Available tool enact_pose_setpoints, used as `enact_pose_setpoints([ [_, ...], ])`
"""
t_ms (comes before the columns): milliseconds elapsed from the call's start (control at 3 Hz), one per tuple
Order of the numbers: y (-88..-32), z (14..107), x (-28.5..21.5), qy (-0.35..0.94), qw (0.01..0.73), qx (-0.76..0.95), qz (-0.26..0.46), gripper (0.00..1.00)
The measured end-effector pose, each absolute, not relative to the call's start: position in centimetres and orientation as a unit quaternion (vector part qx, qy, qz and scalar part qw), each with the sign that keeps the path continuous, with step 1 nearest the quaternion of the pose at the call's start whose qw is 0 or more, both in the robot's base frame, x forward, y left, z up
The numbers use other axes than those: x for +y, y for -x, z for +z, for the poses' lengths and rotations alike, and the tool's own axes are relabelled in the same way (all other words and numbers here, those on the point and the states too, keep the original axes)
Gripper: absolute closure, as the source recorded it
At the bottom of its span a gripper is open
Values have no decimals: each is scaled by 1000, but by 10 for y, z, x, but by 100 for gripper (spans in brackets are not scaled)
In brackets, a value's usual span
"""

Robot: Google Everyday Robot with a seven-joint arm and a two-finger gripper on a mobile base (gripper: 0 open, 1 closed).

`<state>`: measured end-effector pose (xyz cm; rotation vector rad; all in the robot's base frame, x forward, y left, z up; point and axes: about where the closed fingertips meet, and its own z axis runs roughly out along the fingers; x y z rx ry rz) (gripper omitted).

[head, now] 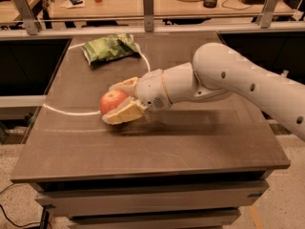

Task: Pick apple

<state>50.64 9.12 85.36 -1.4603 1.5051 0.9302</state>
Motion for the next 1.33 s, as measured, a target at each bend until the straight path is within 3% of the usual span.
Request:
enact_pose_setpoints([
  [667,-507,869,97,582,427,574,387,88],
  [1000,-503,906,101,581,452,541,406,100],
  [1333,-501,944,105,569,470,495,459,100],
])
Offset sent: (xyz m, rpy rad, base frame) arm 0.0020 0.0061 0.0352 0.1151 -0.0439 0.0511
